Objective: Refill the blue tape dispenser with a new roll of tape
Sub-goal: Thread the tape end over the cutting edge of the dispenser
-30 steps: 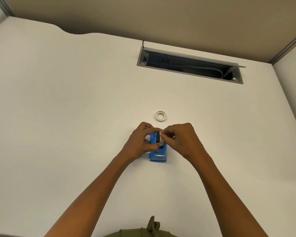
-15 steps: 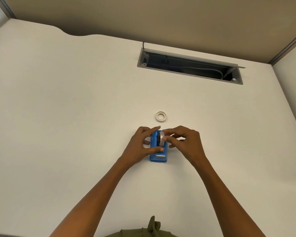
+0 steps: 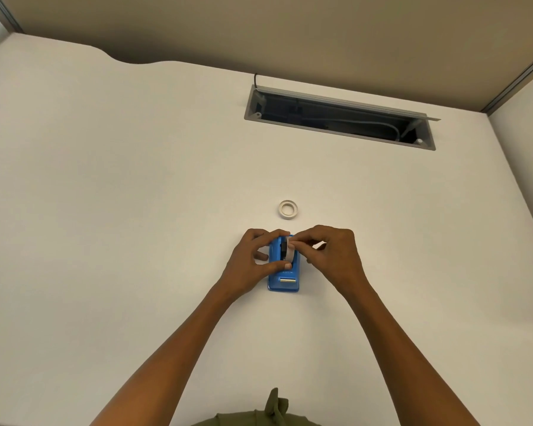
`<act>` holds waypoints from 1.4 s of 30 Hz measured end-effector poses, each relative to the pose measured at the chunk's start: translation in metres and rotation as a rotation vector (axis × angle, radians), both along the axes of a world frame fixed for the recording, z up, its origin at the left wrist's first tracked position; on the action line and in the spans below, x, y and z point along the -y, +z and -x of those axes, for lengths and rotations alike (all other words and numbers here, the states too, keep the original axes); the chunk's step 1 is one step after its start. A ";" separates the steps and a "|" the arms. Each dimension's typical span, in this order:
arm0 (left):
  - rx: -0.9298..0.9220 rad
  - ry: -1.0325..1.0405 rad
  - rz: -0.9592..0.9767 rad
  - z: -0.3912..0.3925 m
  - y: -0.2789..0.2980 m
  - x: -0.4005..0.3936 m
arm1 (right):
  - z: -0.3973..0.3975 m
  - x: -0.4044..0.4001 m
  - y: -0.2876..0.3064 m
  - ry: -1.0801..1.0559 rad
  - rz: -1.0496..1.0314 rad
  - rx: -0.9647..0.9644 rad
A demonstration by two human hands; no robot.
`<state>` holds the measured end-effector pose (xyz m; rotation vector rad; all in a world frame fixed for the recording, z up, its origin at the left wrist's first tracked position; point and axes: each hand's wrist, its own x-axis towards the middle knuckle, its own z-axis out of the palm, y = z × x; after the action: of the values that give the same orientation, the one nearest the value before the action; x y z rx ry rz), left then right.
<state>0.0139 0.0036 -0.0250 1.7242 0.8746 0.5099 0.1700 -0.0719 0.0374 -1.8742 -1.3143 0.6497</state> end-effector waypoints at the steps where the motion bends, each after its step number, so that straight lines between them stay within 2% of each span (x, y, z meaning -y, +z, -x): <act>1: 0.002 0.004 0.008 0.000 0.000 0.000 | 0.000 0.000 0.000 -0.021 0.031 -0.053; 7: 0.004 -0.005 0.036 -0.002 0.004 0.000 | -0.005 -0.006 0.004 -0.057 0.102 -0.165; 21: 0.006 0.064 0.103 -0.004 0.007 0.003 | 0.000 -0.012 0.002 -0.067 0.131 -0.108; 28: 0.009 0.021 0.052 -0.001 0.007 0.005 | -0.007 -0.010 0.005 -0.065 0.160 -0.283; 39: 0.013 0.025 0.057 -0.002 0.006 0.003 | -0.006 -0.014 0.005 -0.076 0.167 -0.196; 42: 0.005 0.034 0.049 -0.002 0.004 0.003 | -0.008 -0.010 0.007 -0.018 0.162 -0.151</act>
<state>0.0161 0.0006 -0.0208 1.6657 0.9074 0.5114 0.1777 -0.0623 0.0446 -1.9214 -1.1764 0.8930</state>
